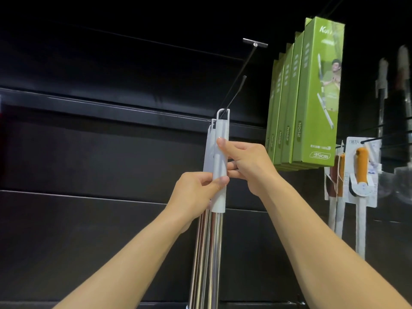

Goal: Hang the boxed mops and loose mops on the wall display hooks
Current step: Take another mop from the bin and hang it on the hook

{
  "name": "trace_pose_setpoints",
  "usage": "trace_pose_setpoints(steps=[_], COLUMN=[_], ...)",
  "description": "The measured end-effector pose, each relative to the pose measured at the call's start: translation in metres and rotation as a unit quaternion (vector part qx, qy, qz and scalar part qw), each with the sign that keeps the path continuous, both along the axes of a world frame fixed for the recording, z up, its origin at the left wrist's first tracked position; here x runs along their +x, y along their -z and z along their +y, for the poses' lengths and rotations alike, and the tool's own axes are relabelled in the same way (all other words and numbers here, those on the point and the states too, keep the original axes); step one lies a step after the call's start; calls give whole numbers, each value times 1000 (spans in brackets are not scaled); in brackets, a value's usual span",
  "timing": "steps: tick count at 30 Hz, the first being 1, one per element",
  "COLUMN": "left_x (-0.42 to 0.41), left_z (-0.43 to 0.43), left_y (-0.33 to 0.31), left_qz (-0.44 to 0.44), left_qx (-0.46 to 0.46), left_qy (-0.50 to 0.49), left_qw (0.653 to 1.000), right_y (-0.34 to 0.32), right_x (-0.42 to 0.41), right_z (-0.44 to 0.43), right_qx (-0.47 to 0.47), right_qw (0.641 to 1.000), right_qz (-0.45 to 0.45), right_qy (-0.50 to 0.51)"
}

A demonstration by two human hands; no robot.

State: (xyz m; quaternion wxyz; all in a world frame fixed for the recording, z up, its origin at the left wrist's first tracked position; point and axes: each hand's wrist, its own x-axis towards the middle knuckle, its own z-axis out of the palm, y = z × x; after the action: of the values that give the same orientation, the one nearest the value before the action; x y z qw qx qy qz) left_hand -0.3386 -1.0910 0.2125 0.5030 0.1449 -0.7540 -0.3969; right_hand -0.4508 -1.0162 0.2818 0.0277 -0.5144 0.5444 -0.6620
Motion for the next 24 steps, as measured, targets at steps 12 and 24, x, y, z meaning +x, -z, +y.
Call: trace_pose_setpoints(steps=[12,24], left_x=[-20,-16], left_z=[-31,-26], left_y=[-1,10], left_qz=[-17,-74], left_qx=[-11,-82], left_qy=[-30,-123], left_qw=[999,986], right_y=[3,27], right_x=[-16,-18], right_z=[-30,-22], right_qx=[-12,20], right_qw=[999,997], right_qz=[11,50], right_qy=[30,48])
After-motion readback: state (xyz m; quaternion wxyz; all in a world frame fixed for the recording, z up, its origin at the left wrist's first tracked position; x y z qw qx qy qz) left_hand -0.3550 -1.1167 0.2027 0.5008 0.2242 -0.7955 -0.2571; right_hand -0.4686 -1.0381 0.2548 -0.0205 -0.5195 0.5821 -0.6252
